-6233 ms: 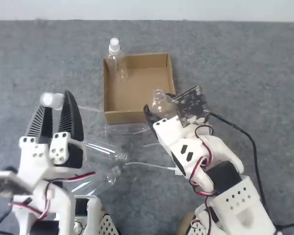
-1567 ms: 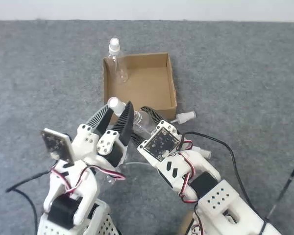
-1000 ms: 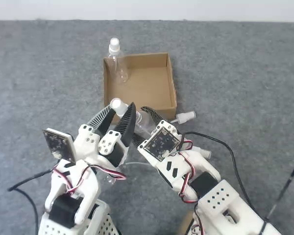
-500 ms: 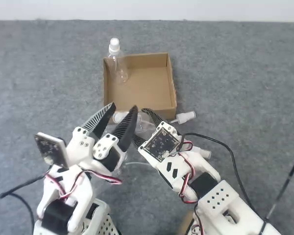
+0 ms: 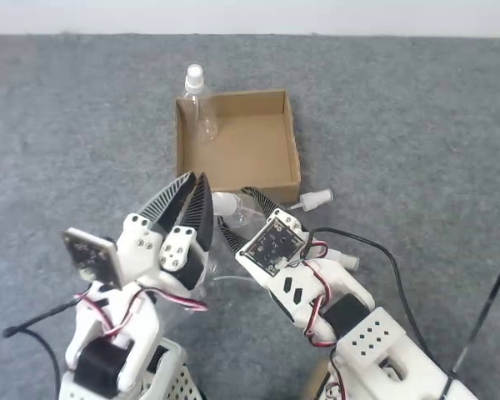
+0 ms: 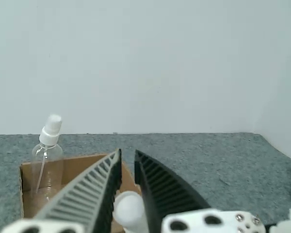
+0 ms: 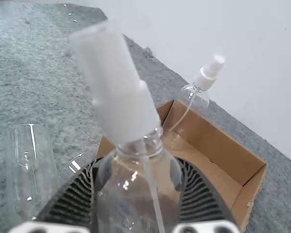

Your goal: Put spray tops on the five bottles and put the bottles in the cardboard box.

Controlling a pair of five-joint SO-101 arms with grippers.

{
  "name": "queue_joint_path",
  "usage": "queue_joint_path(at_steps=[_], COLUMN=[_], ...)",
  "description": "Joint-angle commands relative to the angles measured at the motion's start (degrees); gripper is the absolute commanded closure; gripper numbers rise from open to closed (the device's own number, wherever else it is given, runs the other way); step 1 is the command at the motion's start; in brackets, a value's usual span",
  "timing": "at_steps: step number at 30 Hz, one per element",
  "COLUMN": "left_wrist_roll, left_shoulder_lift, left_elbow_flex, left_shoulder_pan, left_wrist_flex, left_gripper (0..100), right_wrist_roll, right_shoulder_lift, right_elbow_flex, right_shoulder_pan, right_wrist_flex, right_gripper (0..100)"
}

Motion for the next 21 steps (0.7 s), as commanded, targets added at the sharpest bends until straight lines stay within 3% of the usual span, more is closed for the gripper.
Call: queue_joint_path(at_steps=[1, 14, 21], left_wrist_roll=[-0.6, -3.3, -6.0], left_shoulder_lift=[0.0, 0.2, 0.2], left_elbow_flex=[2.2, 2.9, 2.9], left_shoulder_pan=[0.4, 3.4, 5.3], left_wrist_flex=[-5.0, -3.3, -1.8], left_gripper=[97, 96, 94], right_wrist_roll=[0.5, 0.6, 2.1], right_shoulder_lift=[-1.8, -2.5, -16.2], right_elbow_flex=[-1.1, -1.5, -1.0], right_shoulder_pan=[0.7, -0.7, -1.3], right_wrist_flex=[-1.0, 2.9, 13.1], right_gripper=[99.1, 99.1, 99.2])
